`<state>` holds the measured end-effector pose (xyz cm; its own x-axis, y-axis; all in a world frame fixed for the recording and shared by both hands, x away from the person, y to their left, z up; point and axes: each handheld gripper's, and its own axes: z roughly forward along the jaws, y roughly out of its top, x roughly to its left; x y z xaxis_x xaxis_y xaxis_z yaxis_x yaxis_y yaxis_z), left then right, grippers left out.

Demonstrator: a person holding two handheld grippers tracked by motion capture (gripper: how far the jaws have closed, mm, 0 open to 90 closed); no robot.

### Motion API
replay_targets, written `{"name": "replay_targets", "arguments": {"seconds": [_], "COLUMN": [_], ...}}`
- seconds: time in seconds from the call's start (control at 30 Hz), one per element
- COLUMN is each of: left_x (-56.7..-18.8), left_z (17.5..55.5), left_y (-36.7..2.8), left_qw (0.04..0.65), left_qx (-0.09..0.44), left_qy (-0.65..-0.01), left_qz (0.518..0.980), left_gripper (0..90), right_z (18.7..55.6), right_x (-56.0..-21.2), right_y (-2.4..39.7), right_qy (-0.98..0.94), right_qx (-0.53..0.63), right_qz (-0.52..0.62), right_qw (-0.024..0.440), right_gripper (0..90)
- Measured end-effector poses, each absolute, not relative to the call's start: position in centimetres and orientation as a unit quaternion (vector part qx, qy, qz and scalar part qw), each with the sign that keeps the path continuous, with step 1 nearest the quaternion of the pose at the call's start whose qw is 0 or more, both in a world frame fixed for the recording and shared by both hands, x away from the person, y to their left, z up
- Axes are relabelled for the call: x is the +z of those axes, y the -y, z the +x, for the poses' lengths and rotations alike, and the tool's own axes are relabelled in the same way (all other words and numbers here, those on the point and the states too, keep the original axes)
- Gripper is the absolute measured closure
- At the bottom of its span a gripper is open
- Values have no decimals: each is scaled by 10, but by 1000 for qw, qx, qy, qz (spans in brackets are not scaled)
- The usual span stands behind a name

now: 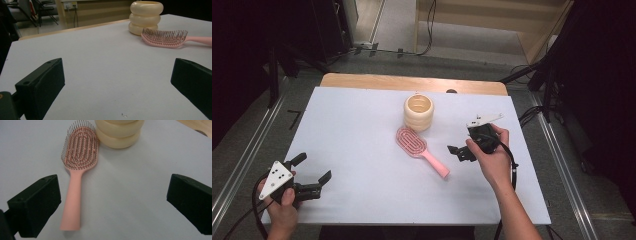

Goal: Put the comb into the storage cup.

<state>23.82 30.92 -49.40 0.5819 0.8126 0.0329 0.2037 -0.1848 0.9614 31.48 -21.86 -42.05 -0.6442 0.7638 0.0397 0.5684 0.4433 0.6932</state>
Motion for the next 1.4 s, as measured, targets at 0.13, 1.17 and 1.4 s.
{"name": "replay_targets", "arguments": {"seconds": [0.13, 1.17, 1.4], "left_x": [-494, -494, -494], "left_z": [238, 237, 237], "left_y": [-309, -308, -308], "left_qw": [531, 529, 528], "left_qx": [286, 285, 285], "left_qy": [-355, -348, -347], "left_qz": [714, 720, 721], "left_gripper": [0, 0, 0], "right_z": [318, 336, 342], "right_x": [-421, -429, -432], "right_y": [213, 175, 163], "right_qy": [-842, -879, -889], "right_qx": [340, 273, 250], "right_qz": [396, 378, 372], "right_qw": [136, 100, 94], "right_gripper": [0, 0, 0]}}
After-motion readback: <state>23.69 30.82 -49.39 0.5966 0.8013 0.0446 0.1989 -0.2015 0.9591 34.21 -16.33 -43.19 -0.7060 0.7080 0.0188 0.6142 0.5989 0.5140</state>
